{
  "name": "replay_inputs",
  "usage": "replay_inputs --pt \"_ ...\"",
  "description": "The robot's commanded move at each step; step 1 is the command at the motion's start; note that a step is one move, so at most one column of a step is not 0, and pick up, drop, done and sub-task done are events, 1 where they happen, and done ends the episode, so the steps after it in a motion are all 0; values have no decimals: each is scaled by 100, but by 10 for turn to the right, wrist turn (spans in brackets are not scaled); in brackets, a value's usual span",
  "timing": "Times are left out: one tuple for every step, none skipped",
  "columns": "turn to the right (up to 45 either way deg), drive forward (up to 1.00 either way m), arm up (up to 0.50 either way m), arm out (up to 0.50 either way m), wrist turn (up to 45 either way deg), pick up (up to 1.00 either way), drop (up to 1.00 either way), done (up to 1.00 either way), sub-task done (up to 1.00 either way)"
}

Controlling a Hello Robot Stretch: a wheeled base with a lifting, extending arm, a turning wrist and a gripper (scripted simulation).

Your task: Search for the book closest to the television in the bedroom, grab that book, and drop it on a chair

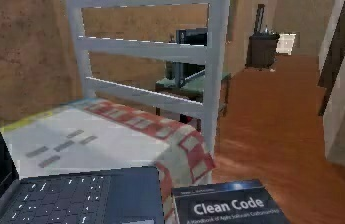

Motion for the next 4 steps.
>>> replay_inputs --pt "330 0 0 0 0 0 0 0 0" --pt "0 100 0 0 0 0 0 0 0" --pt "0 100 0 0 0 0 0 0 0" --pt "0 100 0 0 0 0 0 0 0"
